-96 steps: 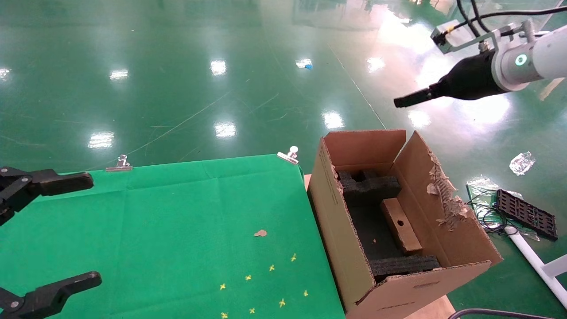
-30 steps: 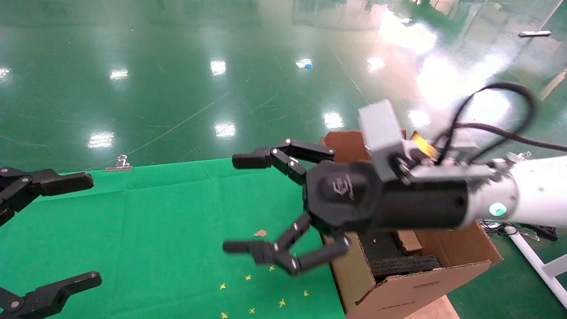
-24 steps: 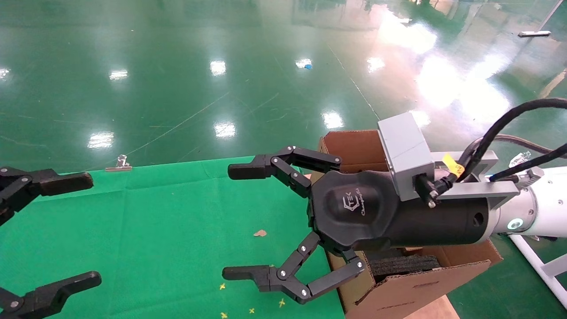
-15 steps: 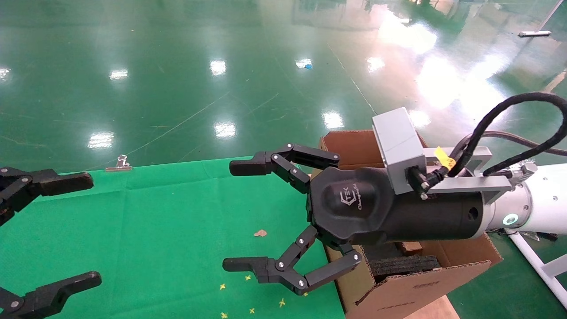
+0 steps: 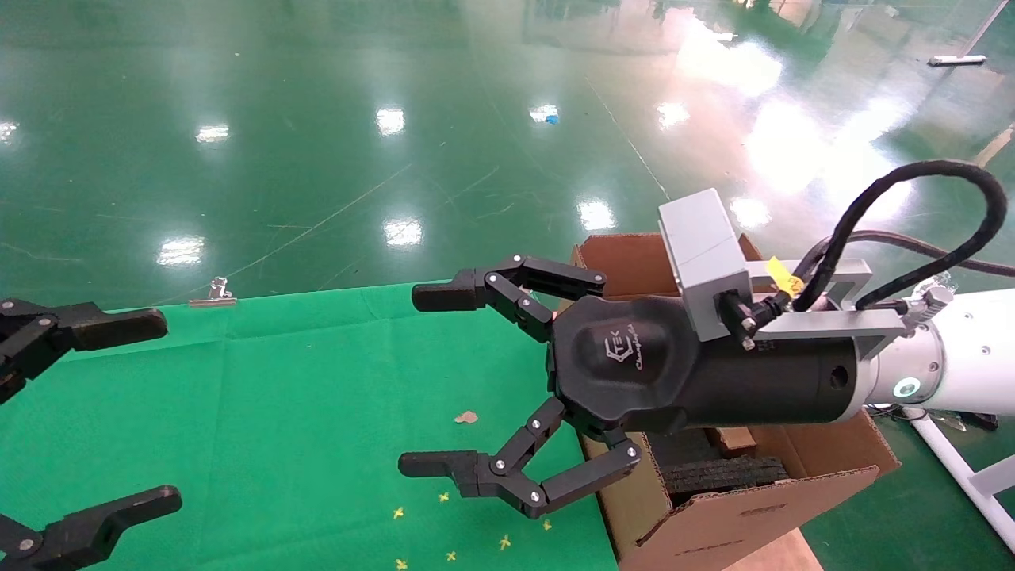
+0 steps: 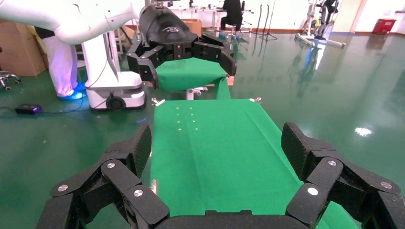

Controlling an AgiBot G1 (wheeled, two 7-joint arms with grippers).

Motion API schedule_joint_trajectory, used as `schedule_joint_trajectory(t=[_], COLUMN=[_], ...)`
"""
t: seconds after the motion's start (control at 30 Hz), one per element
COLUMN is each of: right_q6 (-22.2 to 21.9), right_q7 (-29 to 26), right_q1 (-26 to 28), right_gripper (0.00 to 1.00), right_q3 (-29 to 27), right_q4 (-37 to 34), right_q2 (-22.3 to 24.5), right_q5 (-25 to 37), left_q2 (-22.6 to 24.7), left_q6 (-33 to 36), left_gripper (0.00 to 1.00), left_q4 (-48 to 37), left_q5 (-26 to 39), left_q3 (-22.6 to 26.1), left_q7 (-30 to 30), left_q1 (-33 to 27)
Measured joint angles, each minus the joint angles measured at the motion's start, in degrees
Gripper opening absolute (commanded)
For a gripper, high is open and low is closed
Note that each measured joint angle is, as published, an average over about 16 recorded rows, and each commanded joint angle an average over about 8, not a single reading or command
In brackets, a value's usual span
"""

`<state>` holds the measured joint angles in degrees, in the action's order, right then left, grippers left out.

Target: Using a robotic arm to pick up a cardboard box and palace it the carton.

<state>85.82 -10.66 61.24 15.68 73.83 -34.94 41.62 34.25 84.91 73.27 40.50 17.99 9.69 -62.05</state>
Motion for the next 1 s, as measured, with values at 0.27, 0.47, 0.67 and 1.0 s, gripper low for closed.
schedule_joint_trajectory(t=[0.27,0.47,0.67,1.0], right_q6=[-0.1,-0.1,-0.1,-0.2], right_q7=[-0.1,-0.1,-0.1,-0.1], right_q1=[0.2,0.3,0.3,0.3], right_gripper=[1.00,1.00,1.00,1.00], right_q3=[0.2,0.3,0.3,0.4], right_q4=[-0.2,-0.2,-0.3,-0.3], right_q2=[0.0,-0.1,-0.1,-0.1], right_q5=[0.1,0.2,0.2,0.3], left_q2=[0.0,0.0,0.0,0.0], left_q6=[0.0,0.0,0.0,0.0], left_gripper=[1.00,1.00,1.00,1.00], left_q4=[0.0,0.0,0.0,0.0], left_q5=[0.0,0.0,0.0,0.0], left_q3=[0.0,0.0,0.0,0.0], left_q7=[0.0,0.0,0.0,0.0], left_q1=[0.0,0.0,0.0,0.0])
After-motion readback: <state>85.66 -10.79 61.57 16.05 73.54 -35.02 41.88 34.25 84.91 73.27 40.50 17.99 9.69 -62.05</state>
